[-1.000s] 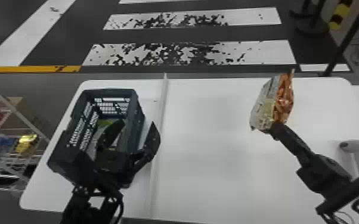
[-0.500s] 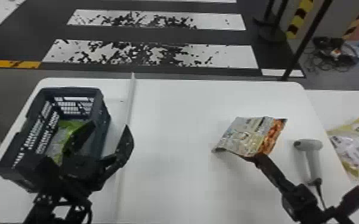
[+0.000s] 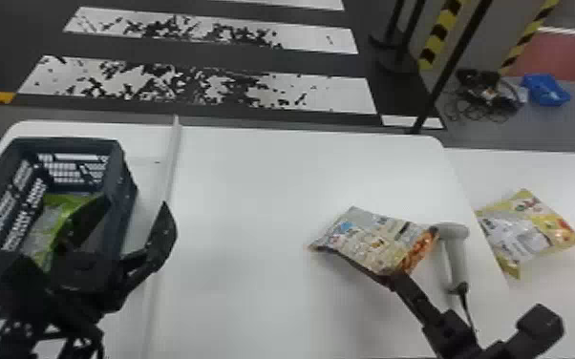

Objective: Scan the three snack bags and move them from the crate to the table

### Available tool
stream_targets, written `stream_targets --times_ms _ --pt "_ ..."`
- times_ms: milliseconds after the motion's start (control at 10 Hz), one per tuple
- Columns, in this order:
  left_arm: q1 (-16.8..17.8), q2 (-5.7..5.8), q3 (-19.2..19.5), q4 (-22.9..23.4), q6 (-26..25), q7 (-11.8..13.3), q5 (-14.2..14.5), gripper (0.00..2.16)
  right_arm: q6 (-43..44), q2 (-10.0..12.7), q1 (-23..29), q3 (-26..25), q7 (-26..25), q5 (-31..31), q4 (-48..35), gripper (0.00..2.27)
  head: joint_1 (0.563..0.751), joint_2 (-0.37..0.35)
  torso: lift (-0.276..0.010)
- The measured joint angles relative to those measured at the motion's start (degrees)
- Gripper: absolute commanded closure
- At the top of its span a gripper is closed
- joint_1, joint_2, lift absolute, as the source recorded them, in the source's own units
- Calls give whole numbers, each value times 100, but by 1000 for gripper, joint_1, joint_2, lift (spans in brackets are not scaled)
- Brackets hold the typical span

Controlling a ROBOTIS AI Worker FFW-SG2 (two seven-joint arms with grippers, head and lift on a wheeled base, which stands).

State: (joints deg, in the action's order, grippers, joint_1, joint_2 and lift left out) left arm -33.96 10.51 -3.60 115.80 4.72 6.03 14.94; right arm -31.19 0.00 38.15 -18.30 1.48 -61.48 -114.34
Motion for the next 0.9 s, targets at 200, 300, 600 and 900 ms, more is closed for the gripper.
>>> stream_targets --times_ms 200,300,600,900 --pt "14 -13 0 -7 18 -2 7 36 -453 0 127 62 -423 85 -374 60 695 -96 -62" --pt "24 -14 0 -16 20 -5 8 36 -602 0 135 58 -452 153 -464 60 695 -88 -62" --pt "59 -14 -35 -39 23 -7 21 36 -2207 0 114 -18 -569 238 -978 60 695 -12 -62" --pt "63 5 -51 -42 38 -24 25 36 -2217 0 -107 -9 -462 895 -1370 117 695 -27 -62"
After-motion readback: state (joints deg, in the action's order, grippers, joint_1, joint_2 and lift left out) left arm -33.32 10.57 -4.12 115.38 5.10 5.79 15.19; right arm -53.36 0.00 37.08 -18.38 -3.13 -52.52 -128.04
